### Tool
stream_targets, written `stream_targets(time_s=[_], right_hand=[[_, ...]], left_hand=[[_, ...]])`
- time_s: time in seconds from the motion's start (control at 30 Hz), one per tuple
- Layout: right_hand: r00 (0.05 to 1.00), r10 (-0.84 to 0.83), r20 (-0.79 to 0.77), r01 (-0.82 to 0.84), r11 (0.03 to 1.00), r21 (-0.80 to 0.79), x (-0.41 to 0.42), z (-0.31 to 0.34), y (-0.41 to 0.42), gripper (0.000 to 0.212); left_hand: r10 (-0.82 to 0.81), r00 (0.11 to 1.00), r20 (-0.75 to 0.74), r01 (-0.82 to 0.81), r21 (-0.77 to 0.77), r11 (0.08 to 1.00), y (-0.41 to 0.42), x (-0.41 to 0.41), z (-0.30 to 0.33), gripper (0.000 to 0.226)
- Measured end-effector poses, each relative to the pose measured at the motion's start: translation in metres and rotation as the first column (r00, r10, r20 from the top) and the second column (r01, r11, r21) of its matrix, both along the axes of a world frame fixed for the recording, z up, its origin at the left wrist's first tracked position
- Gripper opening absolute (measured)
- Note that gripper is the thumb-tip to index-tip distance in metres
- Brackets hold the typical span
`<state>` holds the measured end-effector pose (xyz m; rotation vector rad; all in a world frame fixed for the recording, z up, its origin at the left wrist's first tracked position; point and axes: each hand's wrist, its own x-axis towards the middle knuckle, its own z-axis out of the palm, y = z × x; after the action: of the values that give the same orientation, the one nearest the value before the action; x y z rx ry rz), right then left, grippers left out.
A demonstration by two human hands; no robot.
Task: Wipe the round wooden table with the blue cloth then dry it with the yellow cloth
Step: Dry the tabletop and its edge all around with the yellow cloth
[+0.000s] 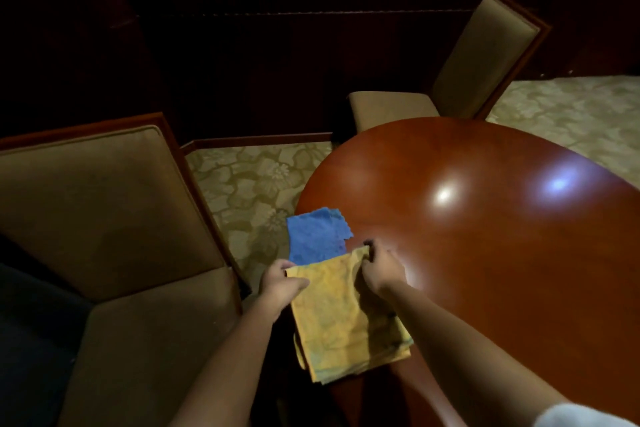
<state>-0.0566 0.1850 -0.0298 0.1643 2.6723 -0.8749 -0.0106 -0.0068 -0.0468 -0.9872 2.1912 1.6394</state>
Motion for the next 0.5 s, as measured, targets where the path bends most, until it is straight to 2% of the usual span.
stream_targets(time_s=[0.07,0.1,0.13,0.2,0.23,0.27,0.33,0.43,0.5], right_hand=[[0.988,0.089,-0.129,-0.064,0.979,0.192,0.007,0.002,-0.004,0.048],[0.973,0.135,-0.188,-0.085,0.964,0.250,0.011,0.003,-0.005,0.049],[0.957,0.184,-0.226,-0.117,0.953,0.280,0.016,0.002,-0.006,0.049],[0.913,0.334,-0.234,-0.250,0.912,0.326,0.024,-0.002,-0.007,0.048],[0.886,0.415,-0.207,-0.327,0.875,0.356,0.028,-0.005,-0.007,0.048],[0.865,0.471,-0.172,-0.383,0.842,0.380,0.032,-0.008,-0.006,0.050],[0.853,0.502,-0.142,-0.421,0.824,0.380,0.037,-0.009,-0.003,0.070],[0.848,0.527,-0.058,-0.471,0.799,0.373,0.044,-0.011,-0.001,0.097],[0.844,0.534,0.056,-0.511,0.766,0.389,0.046,-0.010,-0.002,0.097]], left_hand=[[-0.069,0.997,-0.042,0.064,-0.123,0.990,-0.001,0.004,0.000,0.038],[-0.138,0.988,-0.070,0.117,-0.242,0.963,-0.002,0.007,-0.001,0.038],[-0.242,0.966,-0.095,0.185,-0.403,0.896,-0.003,0.011,0.000,0.037],[-0.474,0.873,-0.116,0.286,-0.665,0.690,-0.005,0.017,0.004,0.025],[-0.547,0.829,-0.111,0.327,-0.698,0.637,-0.004,0.019,0.007,0.016],[-0.593,0.799,-0.100,0.379,-0.682,0.625,-0.003,0.019,0.011,0.009],[-0.639,0.768,-0.053,0.482,-0.609,0.630,-0.001,0.015,0.014,0.008],[-0.689,0.720,0.084,0.610,-0.550,0.570,0.000,0.011,0.017,0.030],[-0.715,0.672,0.193,0.680,-0.543,0.493,0.002,0.010,0.016,0.043]])
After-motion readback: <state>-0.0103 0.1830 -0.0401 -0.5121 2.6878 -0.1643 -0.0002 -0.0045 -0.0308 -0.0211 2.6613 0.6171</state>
